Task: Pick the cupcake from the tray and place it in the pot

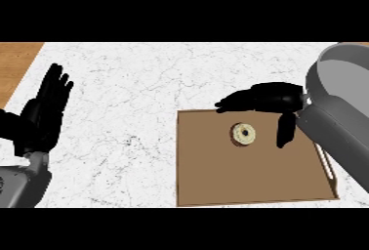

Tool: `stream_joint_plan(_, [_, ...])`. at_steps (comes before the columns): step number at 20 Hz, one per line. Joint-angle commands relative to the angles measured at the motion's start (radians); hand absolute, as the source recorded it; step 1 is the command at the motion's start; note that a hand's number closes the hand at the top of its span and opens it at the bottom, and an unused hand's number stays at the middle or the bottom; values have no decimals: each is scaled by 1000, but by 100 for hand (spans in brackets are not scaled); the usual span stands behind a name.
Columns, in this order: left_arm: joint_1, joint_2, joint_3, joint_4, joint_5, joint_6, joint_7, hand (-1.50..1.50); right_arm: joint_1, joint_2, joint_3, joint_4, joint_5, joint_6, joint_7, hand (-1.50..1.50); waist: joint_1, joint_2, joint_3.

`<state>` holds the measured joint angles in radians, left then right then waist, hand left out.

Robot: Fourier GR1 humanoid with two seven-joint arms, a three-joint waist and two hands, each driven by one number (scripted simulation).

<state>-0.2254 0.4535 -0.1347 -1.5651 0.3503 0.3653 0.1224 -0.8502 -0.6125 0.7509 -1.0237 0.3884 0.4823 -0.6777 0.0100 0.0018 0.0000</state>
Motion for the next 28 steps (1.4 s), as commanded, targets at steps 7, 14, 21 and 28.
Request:
stream_joint_plan(7, [-15, -25, 38, -2, -58, -31, 41, 0, 52, 78, -32, 50, 181, -2, 10, -150, -6, -2, 0])
stream_joint_plan(14, [-50, -59, 45, -10, -107, -26, 91, 0, 50, 146, -87, 106, 245, 8, -41, -150, -6, -1, 0])
stream_joint_plan(21, [49, -94, 94, -35, -105, -90, 22, 0, 94, 235, -115, 129, 359, -39, 6, -150, -4, -2, 0])
stream_joint_plan(28, [-25, -101, 109, -44, -125, -103, 114, 0, 4, 290, -173, 367, 440, -82, -128, -150, 3, 1, 0])
